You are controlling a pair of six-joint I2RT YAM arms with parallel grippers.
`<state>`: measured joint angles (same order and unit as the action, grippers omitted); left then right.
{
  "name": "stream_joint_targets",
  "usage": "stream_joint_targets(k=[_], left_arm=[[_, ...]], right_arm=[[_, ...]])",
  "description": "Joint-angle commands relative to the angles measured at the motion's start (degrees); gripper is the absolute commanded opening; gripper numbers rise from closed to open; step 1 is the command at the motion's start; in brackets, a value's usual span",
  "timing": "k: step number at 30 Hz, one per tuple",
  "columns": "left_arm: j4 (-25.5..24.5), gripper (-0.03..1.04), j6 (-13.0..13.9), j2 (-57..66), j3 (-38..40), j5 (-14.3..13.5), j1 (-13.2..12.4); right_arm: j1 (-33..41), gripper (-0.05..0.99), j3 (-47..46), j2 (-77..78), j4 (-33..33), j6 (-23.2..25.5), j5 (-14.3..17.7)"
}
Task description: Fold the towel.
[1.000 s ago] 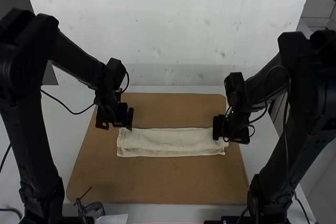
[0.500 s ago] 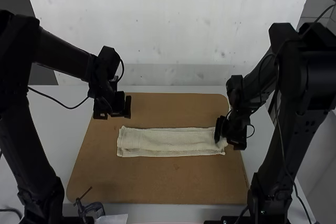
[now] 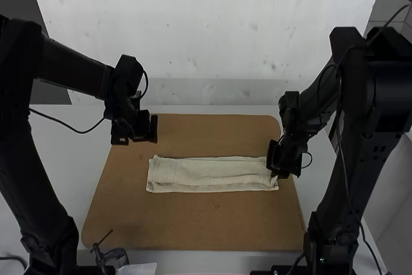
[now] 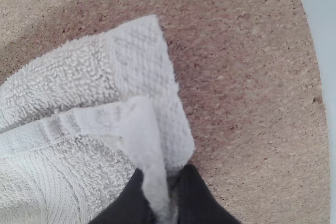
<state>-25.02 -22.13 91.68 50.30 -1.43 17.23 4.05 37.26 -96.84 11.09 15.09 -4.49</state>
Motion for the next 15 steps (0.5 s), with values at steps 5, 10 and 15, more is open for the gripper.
stream_joint_targets(k=[5,10,15], left_arm=[[0.05,1.0,0.33,-3.61,-1.26,0.55,-0.53],[0.05,1.0,0.51,-5.02,-1.44,0.55,-0.45],[0.05,0.99,0.51,-5.72,-2.32,0.55,-0.53]], right_arm=[[-6.95,0.01,0.45,2.35,4.02,-3.75,-0.17],[-15.3,0.01,3.17,4.2,6.22,-9.29,-0.17],[-23.39,0.01,7.74,3.76,7.89,-13.86,-0.17]])
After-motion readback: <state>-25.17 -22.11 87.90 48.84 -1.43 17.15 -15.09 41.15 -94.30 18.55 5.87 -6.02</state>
